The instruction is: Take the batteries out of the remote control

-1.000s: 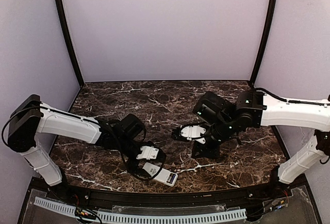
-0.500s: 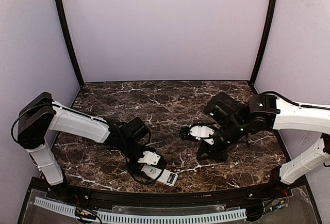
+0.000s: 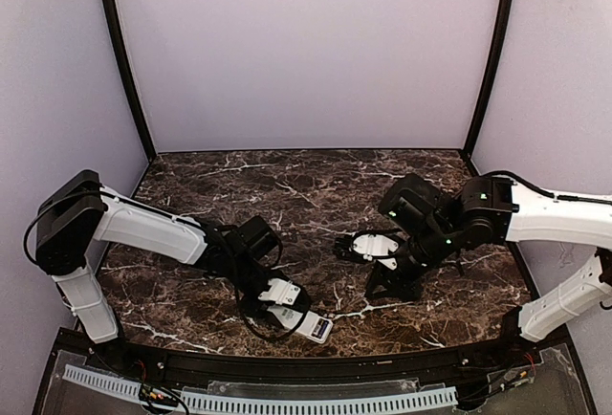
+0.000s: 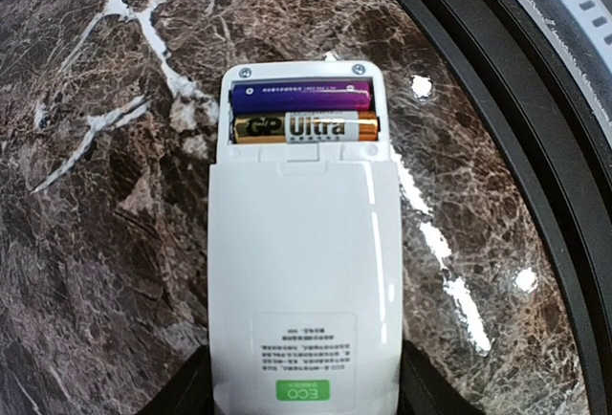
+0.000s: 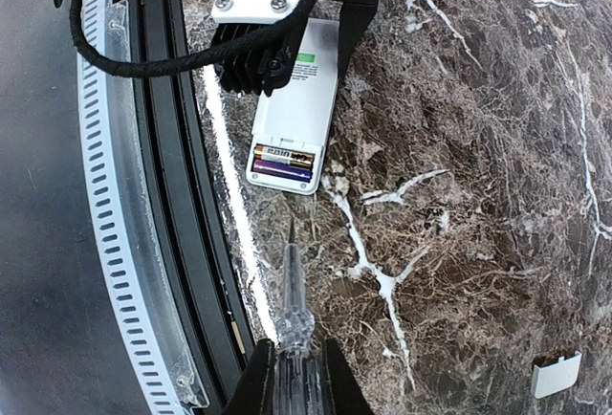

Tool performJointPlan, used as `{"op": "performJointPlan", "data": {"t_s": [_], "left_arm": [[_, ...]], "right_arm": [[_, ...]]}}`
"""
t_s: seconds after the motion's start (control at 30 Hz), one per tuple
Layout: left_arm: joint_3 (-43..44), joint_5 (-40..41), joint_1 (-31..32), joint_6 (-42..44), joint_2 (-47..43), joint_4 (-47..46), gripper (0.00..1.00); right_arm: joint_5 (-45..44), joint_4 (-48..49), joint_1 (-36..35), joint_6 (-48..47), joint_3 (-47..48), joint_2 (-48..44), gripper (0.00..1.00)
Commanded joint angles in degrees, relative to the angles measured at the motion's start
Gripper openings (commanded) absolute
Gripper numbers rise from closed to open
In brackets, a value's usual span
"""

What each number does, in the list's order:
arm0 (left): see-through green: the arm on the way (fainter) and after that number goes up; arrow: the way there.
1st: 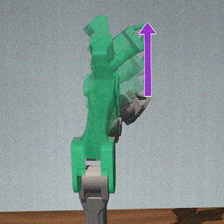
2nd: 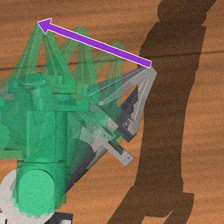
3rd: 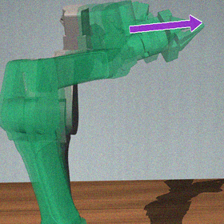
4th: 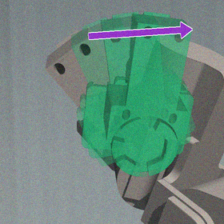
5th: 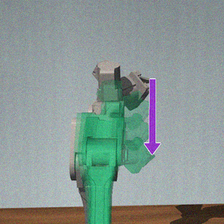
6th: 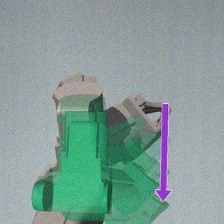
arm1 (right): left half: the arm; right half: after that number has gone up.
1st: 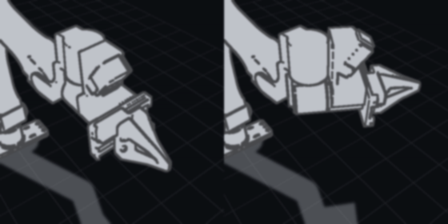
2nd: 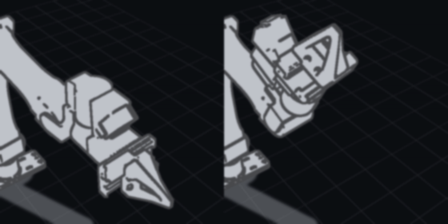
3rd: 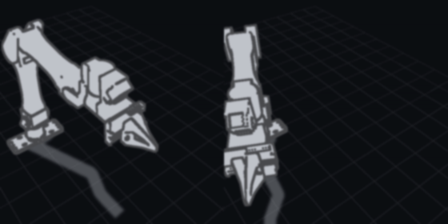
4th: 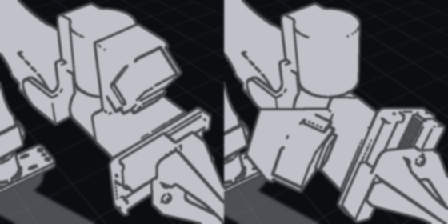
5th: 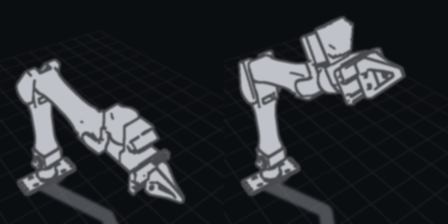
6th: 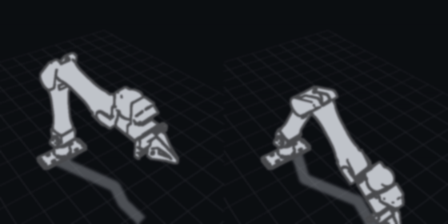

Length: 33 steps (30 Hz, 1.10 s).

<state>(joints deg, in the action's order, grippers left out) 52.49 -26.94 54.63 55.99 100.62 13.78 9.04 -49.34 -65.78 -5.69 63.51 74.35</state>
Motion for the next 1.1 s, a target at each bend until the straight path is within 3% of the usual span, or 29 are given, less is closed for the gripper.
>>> {"op": "performJointPlan", "data": {"t_s": [0.0, 0.17, 0.3, 0.6, 1.07], "left_arm": [[1.7, 2.0, -0.1, -1.1, 0.6, 0.9, 0.18], [2.8, 2.8, 0.0, -1.7, -0.9, 1.4, 0.05], [2.1, 3.5, 0.0, -1.5, -1.9, 0.8, 0.01], [2.7, 5.1, 0.2, -2.0, -2.5, 1.6, 0.0], [1.9, 6.2, 0.8, -1.8, -2.9, 1.8, 0.0]], "right_arm": [[0.1, 0.5, -0.5, -0.2, 0.9, 0.3, 0.0], [-2.0, -0.8, -0.4, -2.6, 3.3, 4.4, 0.0], [-2.9, -2.5, -0.5, -5.3, 5.8, 8.8, 0.0], [-4.3, -4.5, -0.3, -10.9, 10.9, 16.3, 0.0], [-3.6, -1.0, 0.5, -14.5, 11.0, 19.9, 0.0]]}}
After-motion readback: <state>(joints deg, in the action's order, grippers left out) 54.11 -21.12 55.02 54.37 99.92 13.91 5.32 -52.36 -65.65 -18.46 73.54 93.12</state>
